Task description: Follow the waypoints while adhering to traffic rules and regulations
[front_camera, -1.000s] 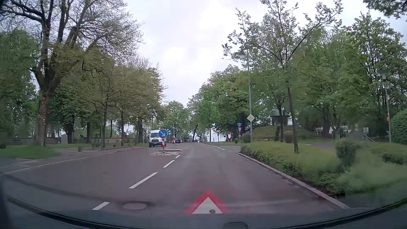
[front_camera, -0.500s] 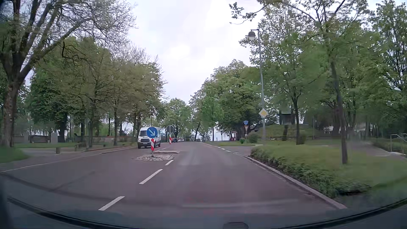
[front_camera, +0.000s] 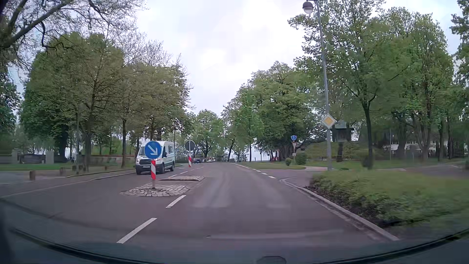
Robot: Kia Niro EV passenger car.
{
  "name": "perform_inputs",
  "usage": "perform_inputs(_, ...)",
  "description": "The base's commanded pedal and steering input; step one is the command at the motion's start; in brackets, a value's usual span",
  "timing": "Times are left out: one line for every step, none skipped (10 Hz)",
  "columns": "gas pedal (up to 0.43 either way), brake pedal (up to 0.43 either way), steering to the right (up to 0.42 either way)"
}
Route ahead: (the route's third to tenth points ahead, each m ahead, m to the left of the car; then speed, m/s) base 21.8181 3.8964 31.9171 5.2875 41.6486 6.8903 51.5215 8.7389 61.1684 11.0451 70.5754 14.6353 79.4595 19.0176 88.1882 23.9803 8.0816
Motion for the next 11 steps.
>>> perform_inputs(0.177,0.000,-0.020)
perform_inputs(0.177,0.000,-0.020)
perform_inputs(0.177,0.000,-0.020)
perform_inputs(0.177,0.000,-0.020)
perform_inputs(0.169,0.000,-0.020)
perform_inputs(0.169,0.000,-0.020)
perform_inputs(0.169,0.000,-0.020)
perform_inputs(0.169,0.000,-0.020)
perform_inputs(0.169,0.000,-0.020)
perform_inputs(0.157,0.000,-0.020)
perform_inputs(0.157,0.000,-0.020)
